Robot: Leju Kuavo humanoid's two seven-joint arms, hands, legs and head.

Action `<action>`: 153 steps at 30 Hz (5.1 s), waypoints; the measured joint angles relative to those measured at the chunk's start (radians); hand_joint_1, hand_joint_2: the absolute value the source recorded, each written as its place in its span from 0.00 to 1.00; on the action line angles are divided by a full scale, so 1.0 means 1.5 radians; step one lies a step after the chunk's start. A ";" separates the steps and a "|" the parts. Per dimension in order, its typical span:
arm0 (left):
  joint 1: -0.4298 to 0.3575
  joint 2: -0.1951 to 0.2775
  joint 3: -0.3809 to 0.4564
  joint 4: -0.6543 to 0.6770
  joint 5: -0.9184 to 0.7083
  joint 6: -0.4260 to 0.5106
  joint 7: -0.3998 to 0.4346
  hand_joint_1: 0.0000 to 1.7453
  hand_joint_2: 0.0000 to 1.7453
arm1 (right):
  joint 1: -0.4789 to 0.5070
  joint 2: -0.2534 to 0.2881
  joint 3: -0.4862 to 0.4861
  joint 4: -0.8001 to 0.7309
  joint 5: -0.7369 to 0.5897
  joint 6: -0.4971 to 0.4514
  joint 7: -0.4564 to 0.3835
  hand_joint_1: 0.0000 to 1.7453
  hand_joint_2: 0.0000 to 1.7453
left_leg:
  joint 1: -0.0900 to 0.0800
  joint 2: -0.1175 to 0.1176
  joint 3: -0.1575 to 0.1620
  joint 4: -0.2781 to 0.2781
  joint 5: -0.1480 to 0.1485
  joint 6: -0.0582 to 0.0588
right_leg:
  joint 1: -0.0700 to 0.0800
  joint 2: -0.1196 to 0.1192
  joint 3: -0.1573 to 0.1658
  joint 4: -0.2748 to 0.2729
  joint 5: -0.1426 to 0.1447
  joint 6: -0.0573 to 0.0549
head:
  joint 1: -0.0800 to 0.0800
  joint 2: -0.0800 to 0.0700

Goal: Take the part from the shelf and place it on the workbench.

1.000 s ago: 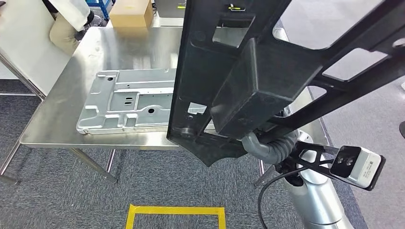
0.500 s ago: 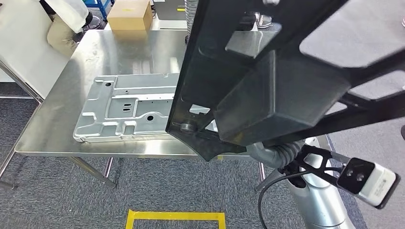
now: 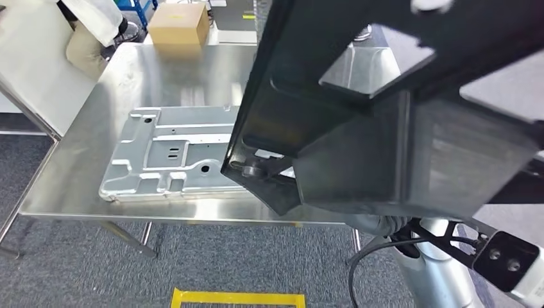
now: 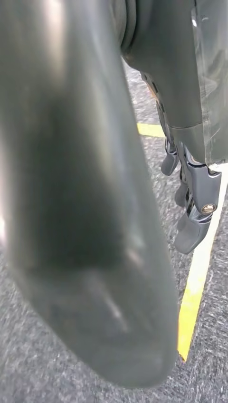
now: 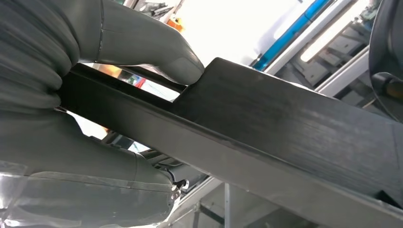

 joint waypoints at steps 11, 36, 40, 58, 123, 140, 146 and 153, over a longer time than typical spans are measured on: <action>0.003 0.002 0.000 -0.001 -0.011 -0.002 0.005 0.00 0.00 | 0.018 -0.002 0.000 -0.010 -0.002 -0.007 0.005 1.00 1.00 | 0.007 0.004 -0.086 0.104 0.013 -0.022 | -0.007 0.001 0.044 -0.012 -0.028 -0.012 | -0.003 0.000; 0.003 0.007 0.031 -0.001 -0.045 0.010 -0.001 0.00 0.00 | 0.015 -0.078 -0.228 0.189 0.508 -0.260 0.113 1.00 1.00 | 0.001 0.002 -0.078 0.120 -0.041 -0.015 | -0.009 0.000 0.020 -0.012 -0.008 -0.010 | 0.000 0.000; 0.004 0.006 0.035 -0.001 -0.055 -0.001 -0.003 0.00 0.00 | -0.046 -0.089 -0.179 0.273 0.663 -0.247 0.176 1.00 1.00 | 0.003 0.003 -0.118 0.180 -0.035 -0.018 | -0.008 0.001 0.023 -0.012 -0.010 -0.011 | -0.001 0.000; -0.008 0.006 0.038 -0.001 -0.117 -0.028 -0.031 0.00 0.00 | -0.339 0.061 0.265 0.797 0.831 -0.177 0.164 1.00 1.00 | 0.004 -0.003 -0.038 0.003 0.036 0.004 | -0.009 0.000 -0.024 0.044 -0.005 0.012 | 0.008 0.000; -0.001 -0.005 0.150 -0.001 -0.161 -0.004 -0.107 0.00 0.00 | 0.337 -0.041 -0.210 -0.087 0.197 -0.552 -0.061 0.00 0.00 | 0.000 0.005 -0.075 0.005 0.083 -0.003 | 0.001 -0.005 0.090 -0.020 -0.061 -0.001 | 0.004 0.000; 0.002 -0.006 0.180 -0.009 -0.175 -0.005 -0.111 0.00 0.00 | 0.450 0.038 -0.437 -0.030 0.155 -0.478 -0.061 0.00 0.00 | 0.001 0.008 0.038 -0.016 -0.010 0.011 | -0.004 -0.007 -0.006 0.000 0.009 0.016 | -0.002 0.000; 0.001 -0.005 0.180 -0.009 -0.176 -0.006 -0.119 0.00 0.00 | 0.463 0.066 -0.504 0.026 0.169 -0.438 -0.061 0.00 0.00 | -0.001 0.012 -0.019 -0.013 0.033 0.023 | -0.009 -0.005 -0.042 0.179 -0.105 0.026 | 0.002 0.000; -0.001 -0.010 0.181 -0.009 -0.192 -0.008 -0.122 0.00 0.00 | 0.445 0.096 -0.591 0.178 0.207 -0.400 -0.061 0.00 0.00 | -0.004 0.012 -0.058 -0.002 0.072 0.004 | -0.001 -0.005 0.111 -0.035 -0.068 0.005 | 0.004 0.000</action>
